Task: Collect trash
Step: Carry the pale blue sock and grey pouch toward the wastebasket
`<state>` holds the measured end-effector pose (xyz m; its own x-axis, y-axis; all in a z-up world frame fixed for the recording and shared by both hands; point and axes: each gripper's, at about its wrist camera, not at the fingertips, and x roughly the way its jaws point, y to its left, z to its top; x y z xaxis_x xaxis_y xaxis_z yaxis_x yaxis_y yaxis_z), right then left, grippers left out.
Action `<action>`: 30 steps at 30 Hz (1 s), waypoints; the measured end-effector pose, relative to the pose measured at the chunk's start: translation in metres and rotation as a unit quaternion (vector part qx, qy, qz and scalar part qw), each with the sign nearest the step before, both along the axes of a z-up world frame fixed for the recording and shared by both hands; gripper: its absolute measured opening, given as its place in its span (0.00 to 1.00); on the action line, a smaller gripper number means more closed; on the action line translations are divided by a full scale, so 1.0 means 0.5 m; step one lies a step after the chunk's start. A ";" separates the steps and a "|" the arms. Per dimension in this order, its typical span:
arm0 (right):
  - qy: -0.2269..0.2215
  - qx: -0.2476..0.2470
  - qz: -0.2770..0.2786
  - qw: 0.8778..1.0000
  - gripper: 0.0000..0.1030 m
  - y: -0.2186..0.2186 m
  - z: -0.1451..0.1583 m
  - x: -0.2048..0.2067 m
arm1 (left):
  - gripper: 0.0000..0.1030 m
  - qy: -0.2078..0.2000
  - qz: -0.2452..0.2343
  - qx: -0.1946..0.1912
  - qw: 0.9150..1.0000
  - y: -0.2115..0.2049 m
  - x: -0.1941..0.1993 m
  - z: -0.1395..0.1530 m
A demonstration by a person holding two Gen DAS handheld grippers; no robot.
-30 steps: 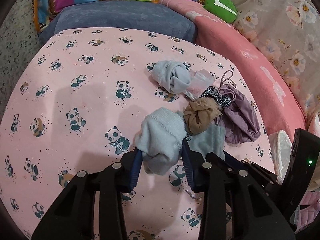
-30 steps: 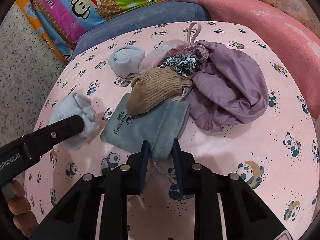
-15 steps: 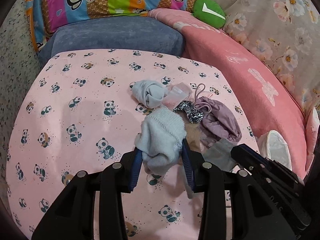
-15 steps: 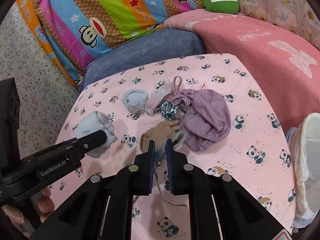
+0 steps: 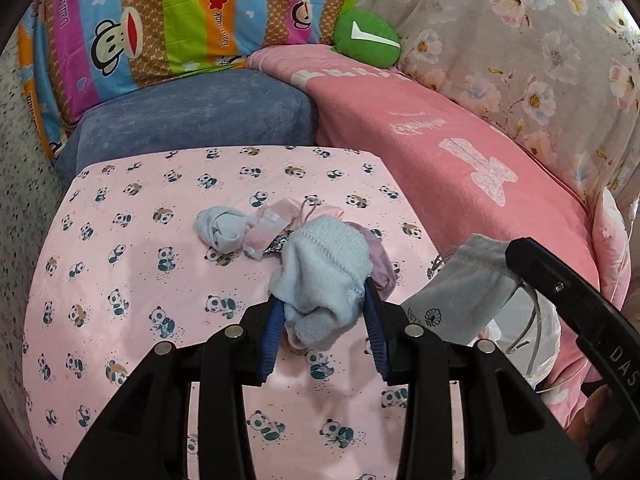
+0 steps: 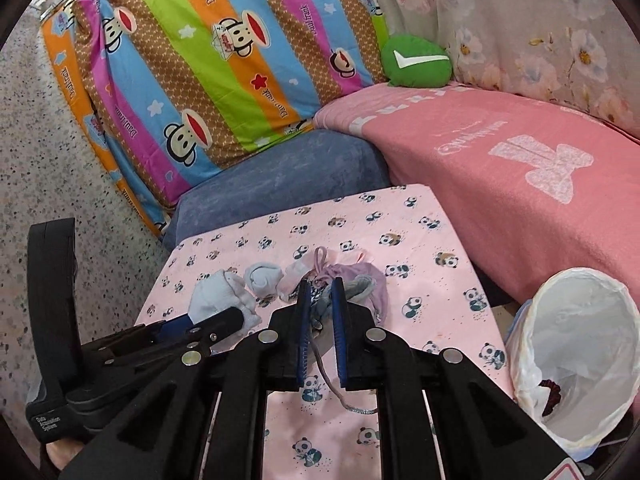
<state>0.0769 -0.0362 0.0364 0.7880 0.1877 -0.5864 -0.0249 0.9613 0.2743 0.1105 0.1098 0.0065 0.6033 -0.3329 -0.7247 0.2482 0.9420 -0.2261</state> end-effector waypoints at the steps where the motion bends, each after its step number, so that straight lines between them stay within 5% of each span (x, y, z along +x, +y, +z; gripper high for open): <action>1: -0.005 0.001 -0.006 1.000 0.11 -0.013 0.009 -0.005 | 0.35 -0.003 -0.004 0.001 1.000 -0.012 -0.003 0.005; 16: -0.056 0.014 -0.101 0.993 0.11 -0.233 0.098 -0.099 | 0.35 -0.048 -0.087 0.023 0.995 -0.191 -0.050 0.066; 30: -0.055 0.026 -0.186 0.981 0.11 -0.426 0.082 -0.189 | 0.35 -0.061 -0.174 0.041 0.982 -0.375 -0.099 0.081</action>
